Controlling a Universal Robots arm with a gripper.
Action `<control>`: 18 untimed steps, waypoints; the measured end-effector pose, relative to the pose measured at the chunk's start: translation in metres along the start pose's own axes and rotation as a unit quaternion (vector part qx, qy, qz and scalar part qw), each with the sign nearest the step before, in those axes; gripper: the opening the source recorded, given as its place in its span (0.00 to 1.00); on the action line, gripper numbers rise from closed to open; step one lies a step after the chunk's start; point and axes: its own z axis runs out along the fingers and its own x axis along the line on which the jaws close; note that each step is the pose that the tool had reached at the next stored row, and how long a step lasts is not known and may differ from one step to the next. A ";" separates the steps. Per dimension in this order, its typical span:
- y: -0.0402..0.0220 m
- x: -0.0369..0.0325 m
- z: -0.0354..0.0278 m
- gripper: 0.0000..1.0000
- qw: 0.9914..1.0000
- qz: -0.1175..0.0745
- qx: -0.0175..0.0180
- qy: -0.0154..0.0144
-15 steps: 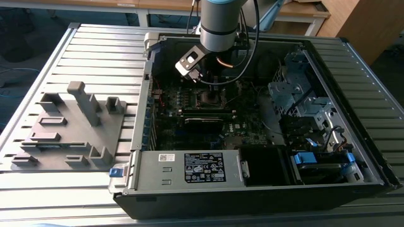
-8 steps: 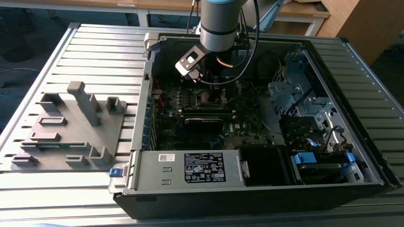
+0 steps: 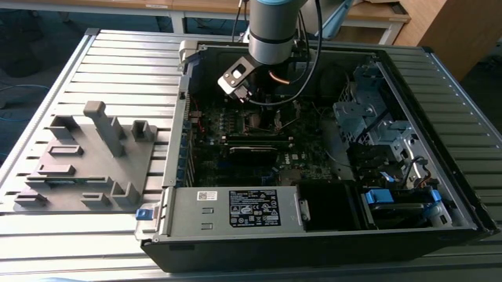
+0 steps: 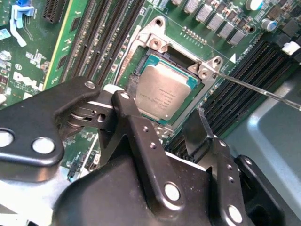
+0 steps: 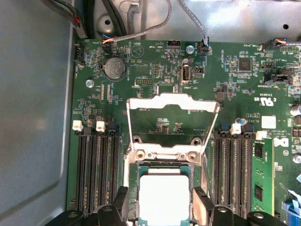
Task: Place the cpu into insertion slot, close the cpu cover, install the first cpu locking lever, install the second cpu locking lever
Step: 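Place the cpu into insertion slot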
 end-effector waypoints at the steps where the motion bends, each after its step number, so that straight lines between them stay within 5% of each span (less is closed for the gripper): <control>1: -0.0001 -0.0001 0.0005 0.65 1.000 0.000 0.000 -0.001; 13: -0.0004 -0.0003 0.0080 0.65 1.000 0.000 0.000 -0.012; 18: -0.0005 -0.0004 0.0094 0.65 1.000 -0.001 0.000 -0.013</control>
